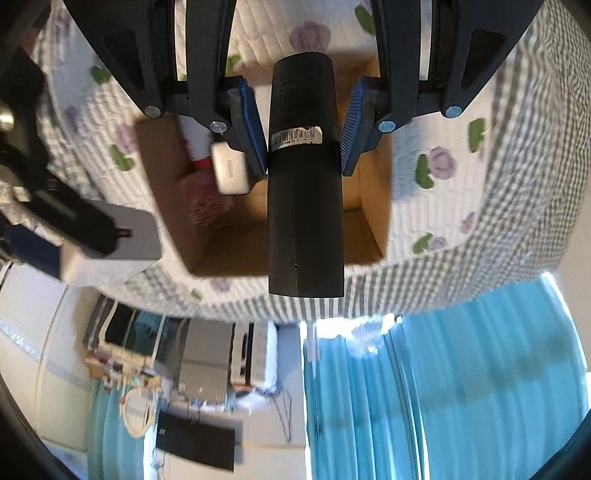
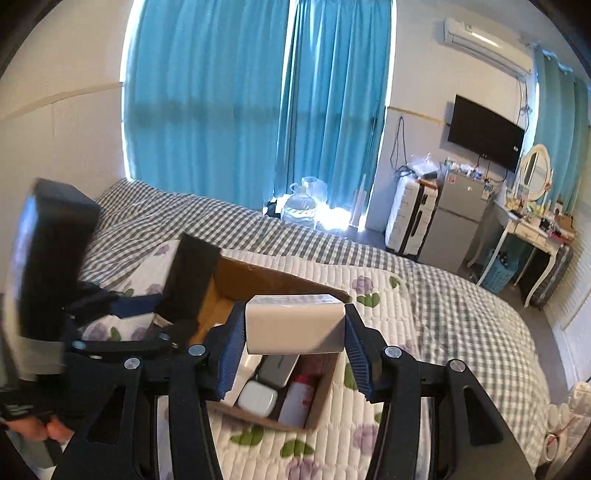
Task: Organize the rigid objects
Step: 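Carry the black cylinder and white block into the box and open both tools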
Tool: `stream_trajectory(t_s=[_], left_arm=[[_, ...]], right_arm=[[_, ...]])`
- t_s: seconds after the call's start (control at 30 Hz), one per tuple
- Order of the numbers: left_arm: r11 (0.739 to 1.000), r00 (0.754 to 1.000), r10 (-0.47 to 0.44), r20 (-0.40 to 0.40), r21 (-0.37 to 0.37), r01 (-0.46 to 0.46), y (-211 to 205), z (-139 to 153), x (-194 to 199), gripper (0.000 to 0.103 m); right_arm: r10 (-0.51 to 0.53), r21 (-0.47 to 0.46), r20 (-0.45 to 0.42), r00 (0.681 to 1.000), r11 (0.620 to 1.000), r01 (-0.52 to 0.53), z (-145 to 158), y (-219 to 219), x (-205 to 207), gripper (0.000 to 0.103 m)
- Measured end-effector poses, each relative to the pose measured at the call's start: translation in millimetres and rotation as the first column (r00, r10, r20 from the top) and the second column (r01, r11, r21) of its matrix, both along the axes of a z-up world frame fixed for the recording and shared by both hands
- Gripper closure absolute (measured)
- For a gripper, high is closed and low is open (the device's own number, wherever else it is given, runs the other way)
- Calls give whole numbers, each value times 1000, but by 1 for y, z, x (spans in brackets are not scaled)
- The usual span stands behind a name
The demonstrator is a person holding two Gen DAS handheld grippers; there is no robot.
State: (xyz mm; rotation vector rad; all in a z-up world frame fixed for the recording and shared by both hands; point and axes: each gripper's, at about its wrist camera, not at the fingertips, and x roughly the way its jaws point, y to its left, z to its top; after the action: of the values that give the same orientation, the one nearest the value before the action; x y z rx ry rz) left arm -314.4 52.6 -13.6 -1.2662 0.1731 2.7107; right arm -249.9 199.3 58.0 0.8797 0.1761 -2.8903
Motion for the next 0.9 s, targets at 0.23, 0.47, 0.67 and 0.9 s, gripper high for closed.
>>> stream_trajectory(t_s=[0.23,0.47,0.67,0.9], left_arm=[[1000,997,0,82,-23,2,5,-48,-30,63],[1000,995,1,99,10,-2,7,-53,-32,53],[1000,999,-1,36,26,0,-2,-25,-16,49],[999,994,45,-99,-7,-46,-29,11,-2,49]], right_arm=[[0,-47,56,998,999,2,-45,15,-48,53],[-1,-63,84,996,998,6,-69,27,-61,53],[-14,-71,76,997,997,19,-60,27,-54,53],[-20,-98,51,999,995,24,-41,19,-60,53]])
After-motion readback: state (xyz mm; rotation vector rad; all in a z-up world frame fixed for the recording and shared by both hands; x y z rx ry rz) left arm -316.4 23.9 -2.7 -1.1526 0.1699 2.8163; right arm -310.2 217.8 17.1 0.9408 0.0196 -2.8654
